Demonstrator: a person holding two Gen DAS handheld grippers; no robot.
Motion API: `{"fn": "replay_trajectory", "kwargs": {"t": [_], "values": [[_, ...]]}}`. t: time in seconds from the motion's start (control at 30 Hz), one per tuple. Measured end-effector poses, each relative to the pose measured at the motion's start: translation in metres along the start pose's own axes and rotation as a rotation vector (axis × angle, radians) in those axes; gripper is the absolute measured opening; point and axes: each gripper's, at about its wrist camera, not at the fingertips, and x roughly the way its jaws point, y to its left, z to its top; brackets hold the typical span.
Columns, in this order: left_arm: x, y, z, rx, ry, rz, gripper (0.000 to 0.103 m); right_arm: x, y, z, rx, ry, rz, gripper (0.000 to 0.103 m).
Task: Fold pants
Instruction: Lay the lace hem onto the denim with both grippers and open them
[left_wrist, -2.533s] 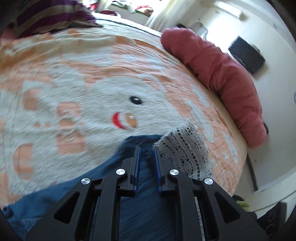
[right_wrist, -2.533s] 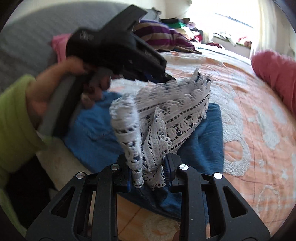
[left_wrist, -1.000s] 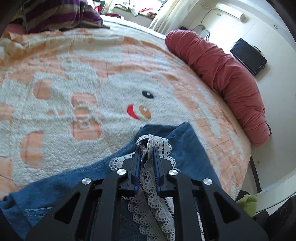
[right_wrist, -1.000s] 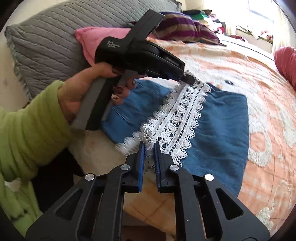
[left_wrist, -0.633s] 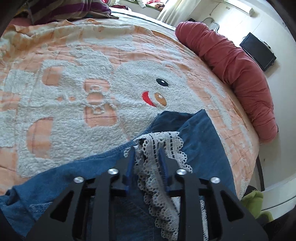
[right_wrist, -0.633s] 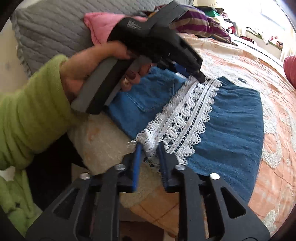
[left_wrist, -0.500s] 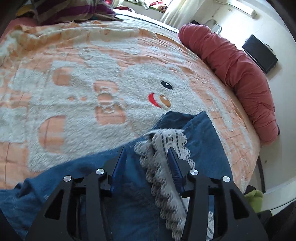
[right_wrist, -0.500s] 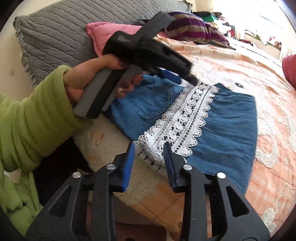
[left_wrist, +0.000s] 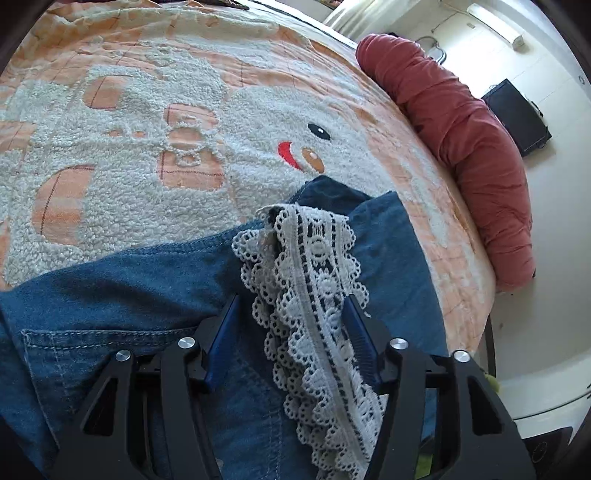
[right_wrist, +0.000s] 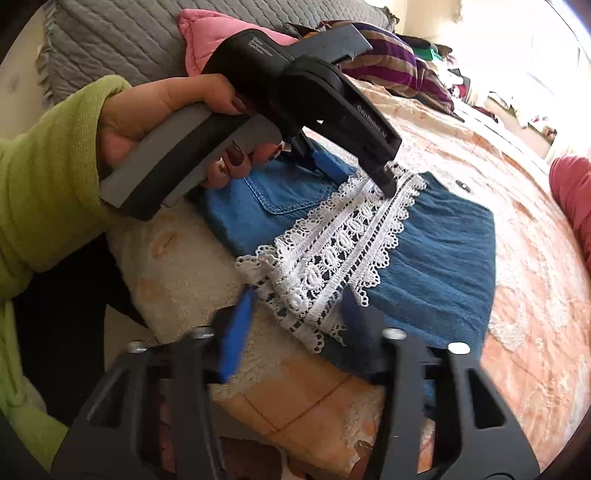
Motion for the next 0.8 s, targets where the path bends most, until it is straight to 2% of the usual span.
{"fn": "replay_trajectory", "kwargs": {"t": [0.07, 0.1, 0.17, 0.33, 0.4, 0.5, 0.6, 0.7, 0.8], "values": [[0.002, -0.002, 0.001, 0.006, -0.012, 0.005, 0.027, -0.002, -0.002, -0.001, 0.015, -0.012, 0.029, 0.023], [0.002, -0.002, 0.002, 0.005, -0.016, 0.002, 0.026, -0.002, -0.003, -0.001, 0.019, -0.013, 0.033, 0.02], [0.001, -0.004, 0.003, 0.005, -0.027, -0.012, 0.017, -0.003, -0.006, -0.002, 0.035, -0.018, 0.041, 0.017], [-0.023, -0.016, 0.012, 0.042, -0.113, -0.066, 0.014, -0.015, -0.013, 0.007, 0.054, -0.063, 0.066, 0.014], [-0.028, -0.018, 0.016, 0.063, -0.149, -0.036, 0.014, -0.013, -0.011, 0.017, 0.01, -0.064, 0.042, 0.014], [-0.018, -0.005, 0.017, 0.027, -0.121, 0.001, 0.014, 0.003, -0.006, 0.021, -0.014, -0.026, 0.059, 0.012], [-0.005, 0.005, 0.014, -0.009, -0.069, 0.025, 0.016, 0.018, 0.002, 0.014, -0.028, 0.011, 0.056, 0.014], [-0.006, 0.004, 0.015, -0.001, -0.074, 0.033, 0.02, 0.011, -0.002, 0.013, 0.029, 0.002, 0.113, 0.026], [-0.02, 0.0, 0.013, 0.021, -0.111, 0.065, 0.024, -0.014, -0.02, 0.013, 0.128, -0.055, 0.151, 0.027]]}}
